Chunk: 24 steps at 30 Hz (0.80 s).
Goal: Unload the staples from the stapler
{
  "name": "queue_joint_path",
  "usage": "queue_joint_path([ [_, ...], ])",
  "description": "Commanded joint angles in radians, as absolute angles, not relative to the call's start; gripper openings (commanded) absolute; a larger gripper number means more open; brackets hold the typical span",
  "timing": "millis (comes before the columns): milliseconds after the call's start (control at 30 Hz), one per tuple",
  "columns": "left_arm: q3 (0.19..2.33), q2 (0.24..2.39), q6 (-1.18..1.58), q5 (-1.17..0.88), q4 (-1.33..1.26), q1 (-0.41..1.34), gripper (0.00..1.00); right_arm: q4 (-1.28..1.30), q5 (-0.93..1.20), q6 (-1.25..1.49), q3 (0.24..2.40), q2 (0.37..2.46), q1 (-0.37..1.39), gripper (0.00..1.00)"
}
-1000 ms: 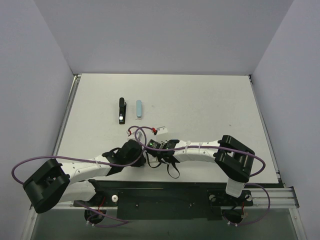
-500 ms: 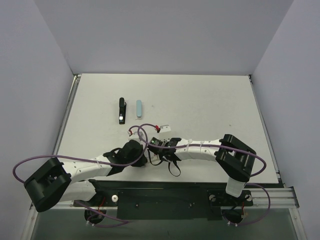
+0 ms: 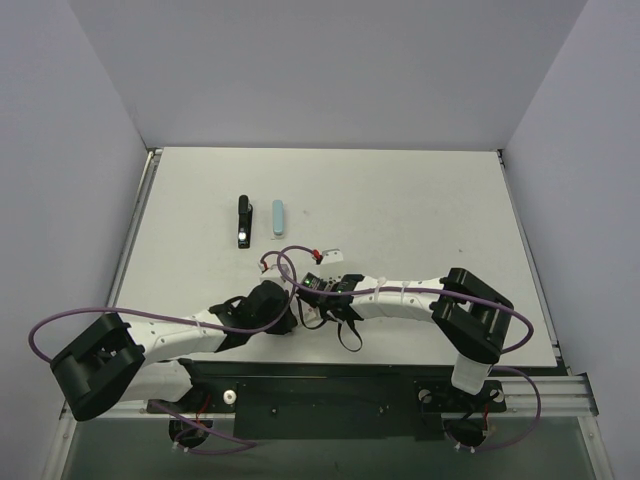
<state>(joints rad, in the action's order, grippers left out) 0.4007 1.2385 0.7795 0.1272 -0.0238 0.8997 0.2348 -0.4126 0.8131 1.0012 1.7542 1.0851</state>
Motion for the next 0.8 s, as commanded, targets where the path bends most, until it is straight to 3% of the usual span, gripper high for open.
queue_joint_path([
  [0, 0.416, 1.262, 0.746, 0.113, 0.015, 0.927, 0.00, 0.265, -0.426, 0.816, 0.986, 1.732, 1.071, 0.00],
  [767, 0.413, 1.269, 0.749, 0.120, 0.015, 0.946, 0.00, 0.267, -0.431, 0.816, 0.994, 1.730, 1.045, 0.00],
])
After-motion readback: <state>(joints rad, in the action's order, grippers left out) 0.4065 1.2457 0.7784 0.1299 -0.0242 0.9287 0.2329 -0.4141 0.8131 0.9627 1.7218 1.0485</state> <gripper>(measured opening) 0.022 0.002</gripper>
